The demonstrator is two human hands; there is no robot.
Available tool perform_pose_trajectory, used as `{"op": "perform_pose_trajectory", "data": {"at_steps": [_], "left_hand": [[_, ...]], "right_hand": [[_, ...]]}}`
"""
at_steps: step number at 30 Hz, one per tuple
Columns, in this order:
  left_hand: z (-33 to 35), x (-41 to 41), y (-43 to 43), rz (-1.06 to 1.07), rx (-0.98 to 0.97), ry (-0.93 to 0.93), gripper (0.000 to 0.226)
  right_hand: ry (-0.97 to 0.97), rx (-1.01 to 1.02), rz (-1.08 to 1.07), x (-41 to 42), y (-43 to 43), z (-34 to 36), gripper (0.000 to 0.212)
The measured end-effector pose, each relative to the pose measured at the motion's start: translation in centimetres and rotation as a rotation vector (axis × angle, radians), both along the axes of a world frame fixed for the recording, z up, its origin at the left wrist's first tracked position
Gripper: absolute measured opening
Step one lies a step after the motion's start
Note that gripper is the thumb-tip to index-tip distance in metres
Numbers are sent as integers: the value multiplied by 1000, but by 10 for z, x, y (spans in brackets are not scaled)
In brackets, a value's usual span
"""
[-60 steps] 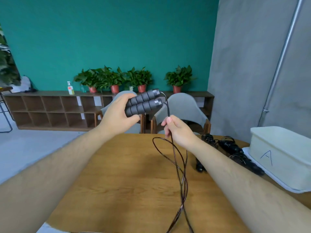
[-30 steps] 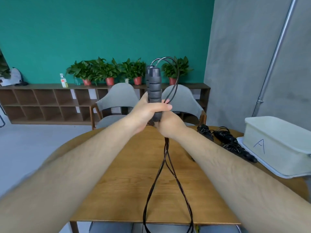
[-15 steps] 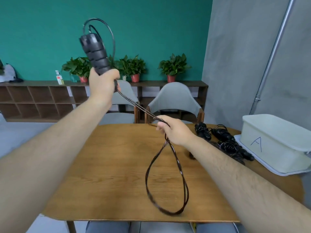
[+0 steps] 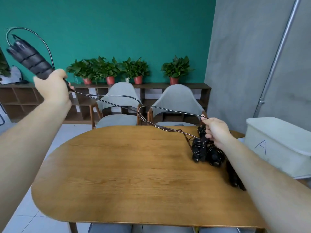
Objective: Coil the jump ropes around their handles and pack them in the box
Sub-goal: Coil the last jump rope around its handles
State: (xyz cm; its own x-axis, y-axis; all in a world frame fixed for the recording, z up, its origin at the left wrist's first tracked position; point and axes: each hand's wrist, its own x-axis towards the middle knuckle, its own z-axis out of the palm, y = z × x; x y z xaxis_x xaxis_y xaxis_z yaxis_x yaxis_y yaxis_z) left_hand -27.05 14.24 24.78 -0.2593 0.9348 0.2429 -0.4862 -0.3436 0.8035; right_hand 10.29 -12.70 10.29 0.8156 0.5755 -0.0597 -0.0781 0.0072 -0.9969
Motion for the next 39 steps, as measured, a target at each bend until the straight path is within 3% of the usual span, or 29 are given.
{"op": "perform_pose_trajectory", "data": {"at_steps": [4,7,10,13,16,19,21,23,25,27,31,36,39], "left_hand": [[-3,-17,9,68,-47,-29,41],[-7,-20,9,42,-82,-1,39],[-18,-14,4,-3,-23,168,38],[-24,-11,4,-18,38,476,36],[-17,-4,1,23,92,672,41],[-3,10,-8,-64,120,633,40],[5,16,-14,-155,131,610,40],[10,21,-19,-232,160,612,39],[16,27,-27,-269,221,660,39],[20,35,-37,-309,291,728,34],[18,48,-52,-331,347,851,32],[7,36,-42,-302,288,811,35],[3,16,-27,-272,183,625,35]], "right_hand": [[-232,-153,-127,5,-17,19,27],[-256,-108,-178,9,-20,24,27],[-148,-52,-204,9,-16,27,27],[-59,-89,-138,8,-9,24,43],[-212,-231,-133,0,3,22,33],[-387,-477,-195,-13,12,27,20],[-527,-717,-231,-20,16,29,34],[-651,-723,-231,-34,21,30,52],[-750,-486,-97,-51,29,29,62],[-773,-252,194,-75,38,29,67],[-656,-74,710,-135,61,32,72],[-464,-79,933,-167,79,22,13],[-480,-124,879,-166,83,9,8]]}}
